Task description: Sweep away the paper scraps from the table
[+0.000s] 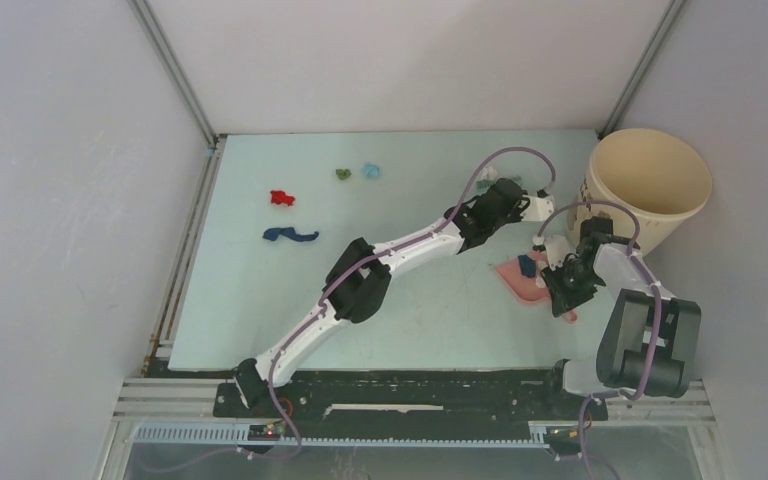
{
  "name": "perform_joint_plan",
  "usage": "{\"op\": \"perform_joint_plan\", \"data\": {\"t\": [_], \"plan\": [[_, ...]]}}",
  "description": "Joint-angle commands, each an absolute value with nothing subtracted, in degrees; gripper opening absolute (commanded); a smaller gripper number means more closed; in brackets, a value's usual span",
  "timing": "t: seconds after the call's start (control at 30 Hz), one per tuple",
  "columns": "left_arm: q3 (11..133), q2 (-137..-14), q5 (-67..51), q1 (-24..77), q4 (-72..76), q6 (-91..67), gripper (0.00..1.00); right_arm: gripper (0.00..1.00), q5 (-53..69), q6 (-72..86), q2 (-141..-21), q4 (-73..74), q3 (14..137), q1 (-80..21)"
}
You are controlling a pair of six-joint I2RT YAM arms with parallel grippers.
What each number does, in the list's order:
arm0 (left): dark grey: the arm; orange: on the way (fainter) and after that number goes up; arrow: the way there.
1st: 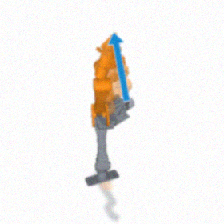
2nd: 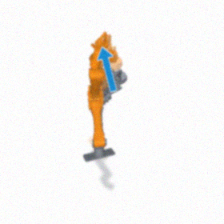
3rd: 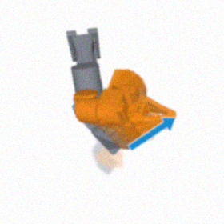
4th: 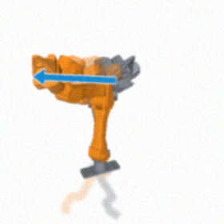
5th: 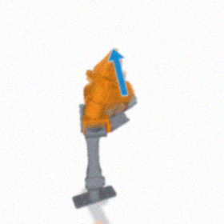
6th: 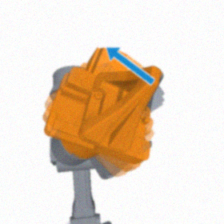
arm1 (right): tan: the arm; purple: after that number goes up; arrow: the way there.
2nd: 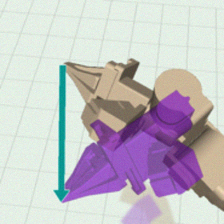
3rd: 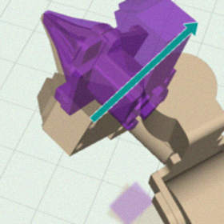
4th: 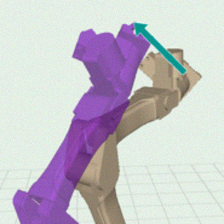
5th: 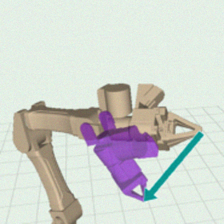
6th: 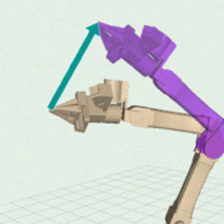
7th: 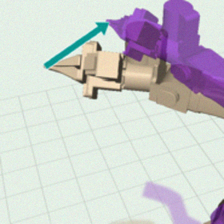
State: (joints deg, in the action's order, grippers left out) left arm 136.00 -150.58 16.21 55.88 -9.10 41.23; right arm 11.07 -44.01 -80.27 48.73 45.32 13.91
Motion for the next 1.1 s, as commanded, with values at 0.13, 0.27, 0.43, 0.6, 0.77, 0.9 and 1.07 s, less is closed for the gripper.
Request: {"op": "perform_joint_plan", "data": {"t": [0.13, 0.27, 0.43, 0.6, 0.77, 0.9, 1.07], "plan": [[136.13, -146.08, 6.93, 58.92, -18.07, 48.96, 0.00, 0.00, 14.14, -42.55, -78.49, 51.13, 46.85, 14.15], [128.94, -141.46, 9.85, 61.21, -20.90, 47.69, 0.00, 0.00, 13.61, -42.45, -78.75, 51.24, 46.89, 14.15], [121.81, -132.71, 7.02, 63.20, -24.95, 40.92, 0.00, 0.00, 14.88, -42.13, -77.83, 51.54, 46.89, 14.15], [113.74, -123.33, -0.43, 63.80, -28.53, 33.69, 0.00, 0.00, 15.40, -42.01, -76.61, 52.09, 46.85, 14.22], [108.17, -116.96, -8.88, 64.35, -28.39, 25.95, 0.00, 0.00, 16.74, -41.88, -76.67, 52.23, 46.83, 14.24], [105.45, -113.86, -13.91, 65.34, -26.99, 21.21, 0.00, 0.00, 16.62, -41.92, -77.87, 52.55, 46.85, 14.15], [100.21, -109.75, -7.68, 67.62, -23.25, 19.74, 0.00, 0.00, 15.04, -42.13, -76.90, 55.70, 46.81, 14.22]]}}
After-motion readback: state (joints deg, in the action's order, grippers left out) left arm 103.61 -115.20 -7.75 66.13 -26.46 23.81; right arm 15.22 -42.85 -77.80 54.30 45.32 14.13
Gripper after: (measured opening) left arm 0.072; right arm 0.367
